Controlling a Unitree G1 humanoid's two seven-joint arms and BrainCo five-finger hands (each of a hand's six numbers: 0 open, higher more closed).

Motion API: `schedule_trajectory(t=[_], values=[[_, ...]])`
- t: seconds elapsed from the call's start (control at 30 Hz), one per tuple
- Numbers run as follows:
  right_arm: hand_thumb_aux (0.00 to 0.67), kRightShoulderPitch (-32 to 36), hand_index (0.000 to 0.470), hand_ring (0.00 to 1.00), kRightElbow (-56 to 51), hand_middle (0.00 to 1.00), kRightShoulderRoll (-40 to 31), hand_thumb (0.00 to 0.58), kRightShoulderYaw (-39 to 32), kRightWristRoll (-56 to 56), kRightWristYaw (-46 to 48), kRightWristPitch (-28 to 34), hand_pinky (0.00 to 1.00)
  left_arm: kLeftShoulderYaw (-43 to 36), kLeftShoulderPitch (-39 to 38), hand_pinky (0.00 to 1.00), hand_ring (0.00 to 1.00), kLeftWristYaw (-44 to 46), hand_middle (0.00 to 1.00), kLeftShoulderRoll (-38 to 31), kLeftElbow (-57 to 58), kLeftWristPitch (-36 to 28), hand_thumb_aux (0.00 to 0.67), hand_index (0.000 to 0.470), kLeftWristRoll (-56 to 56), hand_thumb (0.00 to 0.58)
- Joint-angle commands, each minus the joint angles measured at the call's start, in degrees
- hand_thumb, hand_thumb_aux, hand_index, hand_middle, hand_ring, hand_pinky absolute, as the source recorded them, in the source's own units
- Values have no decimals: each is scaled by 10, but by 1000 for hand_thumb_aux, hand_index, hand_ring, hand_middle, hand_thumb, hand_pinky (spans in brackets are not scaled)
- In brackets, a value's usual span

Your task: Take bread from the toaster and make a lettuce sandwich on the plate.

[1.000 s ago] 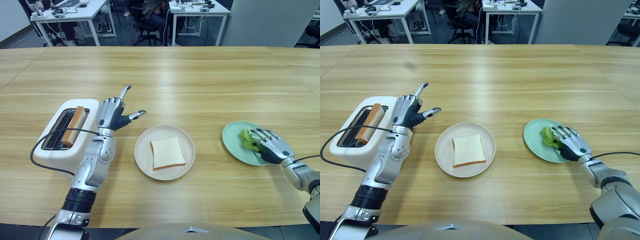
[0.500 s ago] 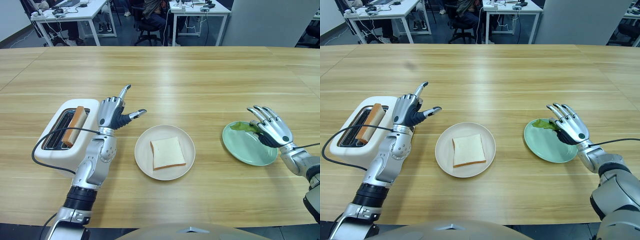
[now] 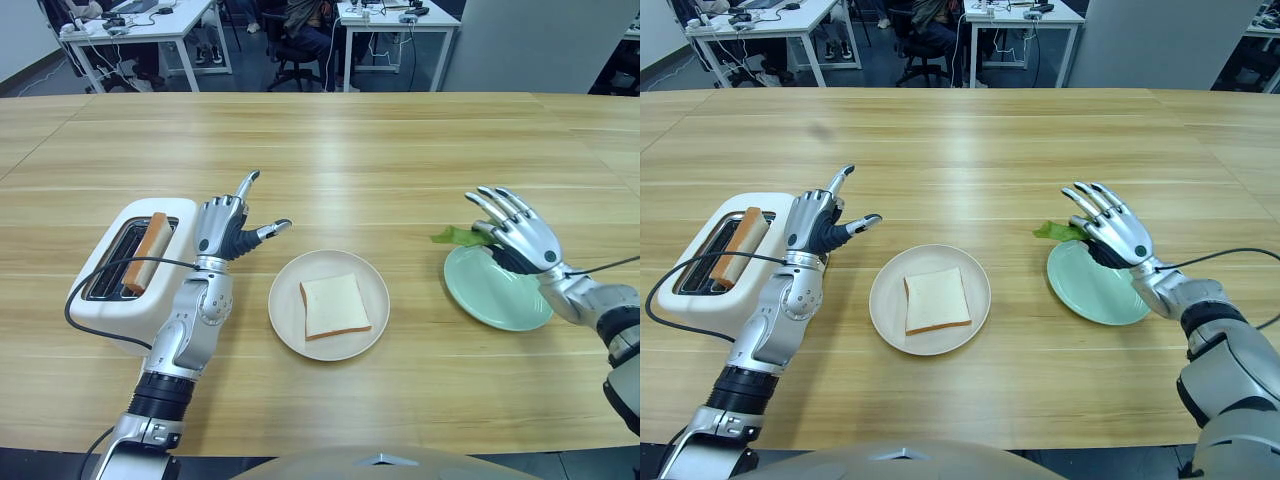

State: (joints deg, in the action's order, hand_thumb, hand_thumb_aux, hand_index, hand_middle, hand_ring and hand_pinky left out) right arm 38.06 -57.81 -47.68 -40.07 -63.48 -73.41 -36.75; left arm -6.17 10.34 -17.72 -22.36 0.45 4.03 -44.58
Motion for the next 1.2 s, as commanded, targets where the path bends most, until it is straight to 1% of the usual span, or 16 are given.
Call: schedule_trajectory(t=[0.03,0.17,0.33,0.47,0.63,0.93,1.1,1.2], values=[[670,7,460,0,72,0,29,580,-22,-25,26,-16,0,-8,2,1000,1000,-5,1000,2,22,4,0,0,2,0],[670,18,460,0,96,0,64,580,-39,-45,50,-22,0,-12,5,1000,1000,-9,1000,3,31,5,0,0,1,0],[670,51,460,0,60,0,128,580,-81,-79,88,-13,0,-19,8,1000,1000,-12,1000,5,41,7,0,0,0,0],[670,76,460,0,40,0,174,580,-94,-85,100,-3,0,-22,12,1000,1000,-13,1000,4,50,10,0,0,3,0],[670,97,460,0,-2,0,215,580,-106,-86,100,-2,0,-23,13,1000,1000,-15,1000,4,55,13,0,0,4,0],[670,100,460,0,-34,0,254,580,-136,-86,98,-6,0,-27,14,1000,1000,-13,1000,3,63,14,0,0,5,0],[670,93,460,0,-26,0,266,580,-149,-87,99,-13,0,-31,18,1000,1000,-12,1000,5,72,15,0,0,5,0],[670,73,460,0,7,0,259,580,-153,-88,100,-17,0,-40,34,1000,1000,-10,1000,8,92,23,0,0,5,0]])
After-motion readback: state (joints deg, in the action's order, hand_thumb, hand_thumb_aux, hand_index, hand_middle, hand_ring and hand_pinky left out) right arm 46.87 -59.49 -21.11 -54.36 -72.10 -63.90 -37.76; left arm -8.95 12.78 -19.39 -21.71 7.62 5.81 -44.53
